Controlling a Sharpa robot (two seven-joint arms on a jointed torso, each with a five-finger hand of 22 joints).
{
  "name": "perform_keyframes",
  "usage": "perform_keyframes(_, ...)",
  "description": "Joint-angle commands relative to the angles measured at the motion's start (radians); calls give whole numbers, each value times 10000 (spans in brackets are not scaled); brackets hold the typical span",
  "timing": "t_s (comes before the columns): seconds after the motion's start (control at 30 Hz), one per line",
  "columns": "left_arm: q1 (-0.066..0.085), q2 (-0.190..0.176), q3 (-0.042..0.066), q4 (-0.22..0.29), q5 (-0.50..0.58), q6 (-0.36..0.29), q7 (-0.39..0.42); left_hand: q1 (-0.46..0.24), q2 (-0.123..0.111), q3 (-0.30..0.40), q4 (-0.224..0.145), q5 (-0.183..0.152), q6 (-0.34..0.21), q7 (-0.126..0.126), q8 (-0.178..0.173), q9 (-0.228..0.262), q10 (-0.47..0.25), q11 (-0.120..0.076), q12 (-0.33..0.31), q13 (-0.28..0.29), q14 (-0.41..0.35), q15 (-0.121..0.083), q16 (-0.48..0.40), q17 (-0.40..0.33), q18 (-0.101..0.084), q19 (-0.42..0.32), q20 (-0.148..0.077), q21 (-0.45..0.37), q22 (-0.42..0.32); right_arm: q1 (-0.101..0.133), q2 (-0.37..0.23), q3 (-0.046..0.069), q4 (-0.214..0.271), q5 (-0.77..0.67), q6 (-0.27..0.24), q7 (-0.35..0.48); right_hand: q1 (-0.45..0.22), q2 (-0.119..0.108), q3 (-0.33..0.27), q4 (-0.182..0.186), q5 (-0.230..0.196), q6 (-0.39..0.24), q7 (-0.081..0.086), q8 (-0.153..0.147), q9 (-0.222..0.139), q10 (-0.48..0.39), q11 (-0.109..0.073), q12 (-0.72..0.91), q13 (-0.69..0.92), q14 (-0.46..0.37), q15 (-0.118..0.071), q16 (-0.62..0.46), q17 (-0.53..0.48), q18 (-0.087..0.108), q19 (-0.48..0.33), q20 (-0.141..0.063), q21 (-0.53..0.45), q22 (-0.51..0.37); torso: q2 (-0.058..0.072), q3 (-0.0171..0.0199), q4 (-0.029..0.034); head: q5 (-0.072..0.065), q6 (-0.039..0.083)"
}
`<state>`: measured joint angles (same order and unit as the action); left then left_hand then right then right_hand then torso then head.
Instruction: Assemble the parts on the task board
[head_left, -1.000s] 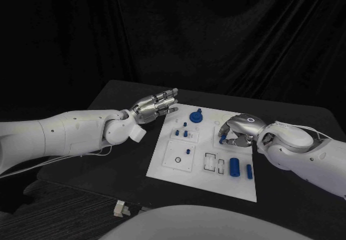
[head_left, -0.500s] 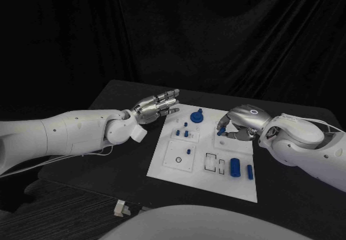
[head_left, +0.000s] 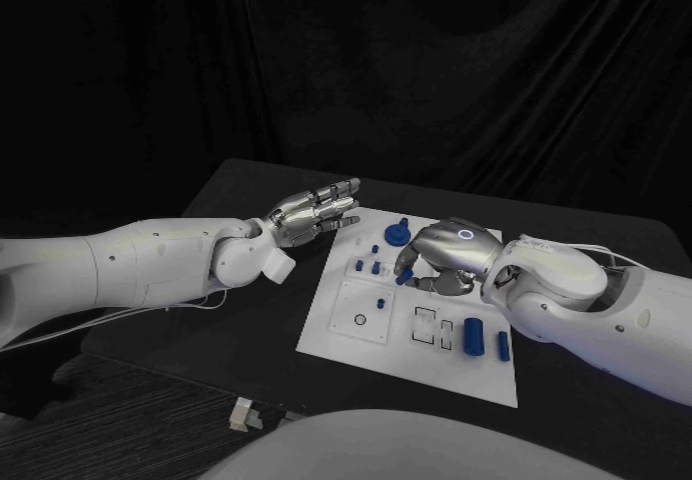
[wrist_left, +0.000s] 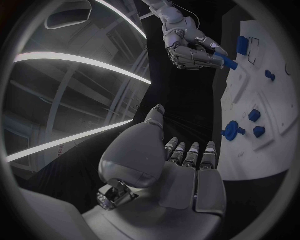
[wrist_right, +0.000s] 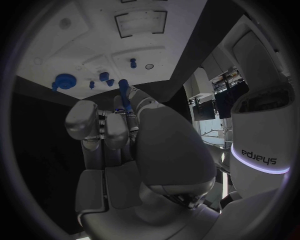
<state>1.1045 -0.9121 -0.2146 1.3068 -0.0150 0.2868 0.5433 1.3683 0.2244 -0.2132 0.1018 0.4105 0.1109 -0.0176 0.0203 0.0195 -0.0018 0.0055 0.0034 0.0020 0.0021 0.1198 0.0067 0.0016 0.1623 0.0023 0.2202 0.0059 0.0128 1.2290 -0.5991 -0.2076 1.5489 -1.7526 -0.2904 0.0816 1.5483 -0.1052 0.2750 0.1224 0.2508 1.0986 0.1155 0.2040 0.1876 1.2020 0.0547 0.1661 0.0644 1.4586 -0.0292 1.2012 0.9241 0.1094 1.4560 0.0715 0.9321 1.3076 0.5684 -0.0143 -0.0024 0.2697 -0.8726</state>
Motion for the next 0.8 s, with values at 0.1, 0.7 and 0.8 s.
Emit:
perform_keyframes(0.1, -12, 5, 10, 32, 67, 68, 161, 25, 17, -33, -49, 55, -17, 62, 40, 9, 21, -54, -31, -17, -21, 50, -67, -16, 106, 22, 57, -13, 10, -293, 530, 3, -260, -970, 197, -154, 90, -38, 57, -29, 5, 39, 8, 6, 13, 62, -4, -38, 11, 31, -8, 68, 17, -24, -26, -15, 75, 1192, 14, 11, 16, 13, 0)
perform_keyframes(0.7, -12, 17, 11, 8, 67, 66, 170, -19, 46, -43, -27, 60, -15, 65, 41, 8, 21, -39, -30, -17, -21, 47, -67, -16, 106, 23, 54, -12, 12, -964, 1725, 4, -1134, -1116, 394, -57, 49, -72, 136, -42, 6, -54, 44, -88, 9, 15, 33, -138, 0, 43, 19, 97, 64, -36, -15, -3, 114, 1207, 20, 0, 6, 155, 0)
perform_keyframes(0.8, -12, 25, 11, 8, 67, 74, 170, -19, 46, -43, -27, 60, -15, 65, 41, 8, 21, -39, -30, -17, -21, 47, -67, -16, 106, 23, 54, -12, 12, -1014, 1806, 4, -1190, -1117, 478, -73, 52, -74, 147, -48, 7, -63, 46, -98, 8, 14, 35, -145, 0, 45, 21, 103, 75, -39, -13, -2, 128, 1211, 22, 2, 8, 153, 0)
